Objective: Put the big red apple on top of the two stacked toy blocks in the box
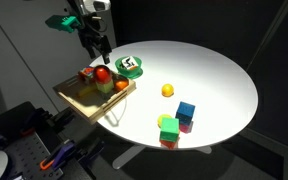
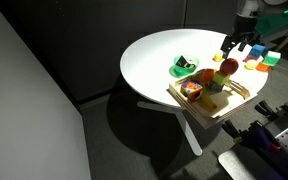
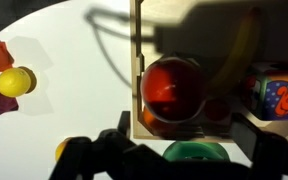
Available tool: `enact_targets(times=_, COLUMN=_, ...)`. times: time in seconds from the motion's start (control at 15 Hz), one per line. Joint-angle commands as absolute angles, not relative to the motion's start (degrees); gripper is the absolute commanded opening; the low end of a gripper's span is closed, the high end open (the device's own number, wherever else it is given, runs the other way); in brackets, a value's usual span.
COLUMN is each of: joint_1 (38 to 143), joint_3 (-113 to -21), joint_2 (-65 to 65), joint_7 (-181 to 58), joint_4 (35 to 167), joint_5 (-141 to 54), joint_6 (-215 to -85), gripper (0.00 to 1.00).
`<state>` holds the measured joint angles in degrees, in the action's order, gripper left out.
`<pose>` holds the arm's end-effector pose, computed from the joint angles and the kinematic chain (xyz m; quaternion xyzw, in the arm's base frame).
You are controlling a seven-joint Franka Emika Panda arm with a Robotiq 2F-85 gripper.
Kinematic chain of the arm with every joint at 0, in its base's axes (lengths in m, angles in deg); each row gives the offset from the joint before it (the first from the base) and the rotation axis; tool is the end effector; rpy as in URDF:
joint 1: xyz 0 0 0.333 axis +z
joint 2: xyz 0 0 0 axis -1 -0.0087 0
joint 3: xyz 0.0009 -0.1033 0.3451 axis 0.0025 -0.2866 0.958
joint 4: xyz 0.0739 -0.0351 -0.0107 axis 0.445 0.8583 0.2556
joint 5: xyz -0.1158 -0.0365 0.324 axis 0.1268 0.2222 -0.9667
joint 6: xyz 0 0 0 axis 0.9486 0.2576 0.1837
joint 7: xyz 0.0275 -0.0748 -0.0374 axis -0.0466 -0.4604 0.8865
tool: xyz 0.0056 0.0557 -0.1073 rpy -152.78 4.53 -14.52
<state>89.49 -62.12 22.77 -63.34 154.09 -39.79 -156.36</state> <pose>0.4153 0.0061 0.3786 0.9992 -0.0047 0.0157 0.0365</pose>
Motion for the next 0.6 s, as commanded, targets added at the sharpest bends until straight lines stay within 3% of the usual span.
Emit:
enact_targets(times=0.0, joint_1=88.65, joint_3=-62.01, joint_2=26.31, joint_7=-66.94, joint_4=155.43, joint_5=-38.32, joint_6=-153.26, gripper=1.0)
enact_targets(times=0.53, joint_1=88.38, joint_3=-62.06, joint_2=34.3, joint_7=-66.42, joint_4=157.69, joint_5=-39.82, joint_6=-142.77, gripper=1.0)
